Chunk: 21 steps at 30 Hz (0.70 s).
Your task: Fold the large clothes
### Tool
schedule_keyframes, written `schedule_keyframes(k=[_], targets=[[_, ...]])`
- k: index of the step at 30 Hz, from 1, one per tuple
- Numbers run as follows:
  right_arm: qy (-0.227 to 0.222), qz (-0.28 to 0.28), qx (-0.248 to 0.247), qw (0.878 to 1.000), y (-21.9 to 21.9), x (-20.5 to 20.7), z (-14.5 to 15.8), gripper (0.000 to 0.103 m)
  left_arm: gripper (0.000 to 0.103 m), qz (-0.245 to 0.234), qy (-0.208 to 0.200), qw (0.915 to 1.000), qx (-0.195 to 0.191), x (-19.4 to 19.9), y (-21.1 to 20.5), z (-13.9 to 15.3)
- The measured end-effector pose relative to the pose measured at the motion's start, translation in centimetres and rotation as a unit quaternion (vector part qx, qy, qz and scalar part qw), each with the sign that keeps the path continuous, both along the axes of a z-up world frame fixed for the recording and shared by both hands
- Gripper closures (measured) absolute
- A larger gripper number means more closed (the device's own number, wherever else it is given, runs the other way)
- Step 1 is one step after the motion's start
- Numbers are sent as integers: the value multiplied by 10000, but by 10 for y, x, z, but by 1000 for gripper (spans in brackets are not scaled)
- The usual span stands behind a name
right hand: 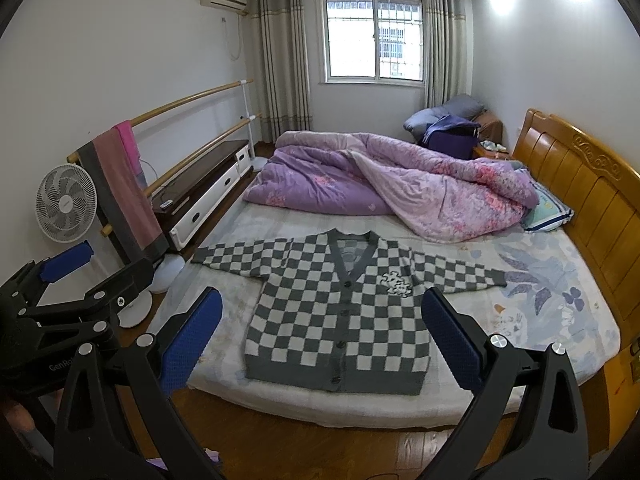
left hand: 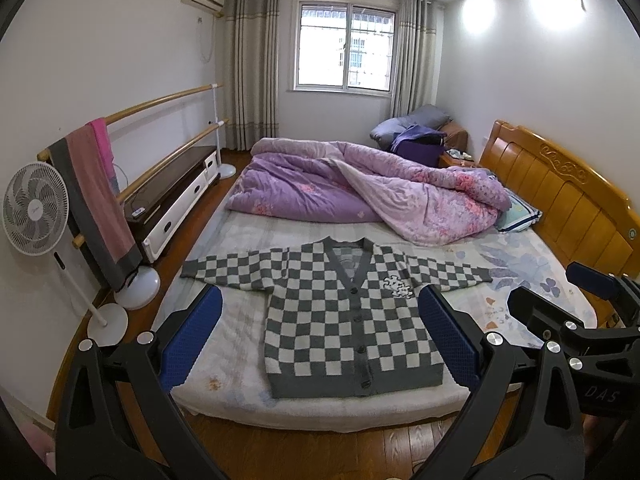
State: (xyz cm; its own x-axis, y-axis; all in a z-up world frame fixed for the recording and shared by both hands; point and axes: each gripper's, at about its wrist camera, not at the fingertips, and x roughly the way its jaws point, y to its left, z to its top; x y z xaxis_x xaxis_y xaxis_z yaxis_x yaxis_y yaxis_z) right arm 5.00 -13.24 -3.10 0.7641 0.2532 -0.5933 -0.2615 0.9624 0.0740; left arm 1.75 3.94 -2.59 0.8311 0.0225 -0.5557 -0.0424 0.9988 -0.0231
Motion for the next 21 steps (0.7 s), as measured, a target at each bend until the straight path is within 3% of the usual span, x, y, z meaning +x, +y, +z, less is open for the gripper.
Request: schedule_keyframes(k=[11,21], targets=[[461,199,-63,9987,35,53,-24,7,5,164,383,9987,-279,43,34,-26],[577,540,64,9969,48,167,-66,7,5,522,694,9961,-168,150,48,-64]])
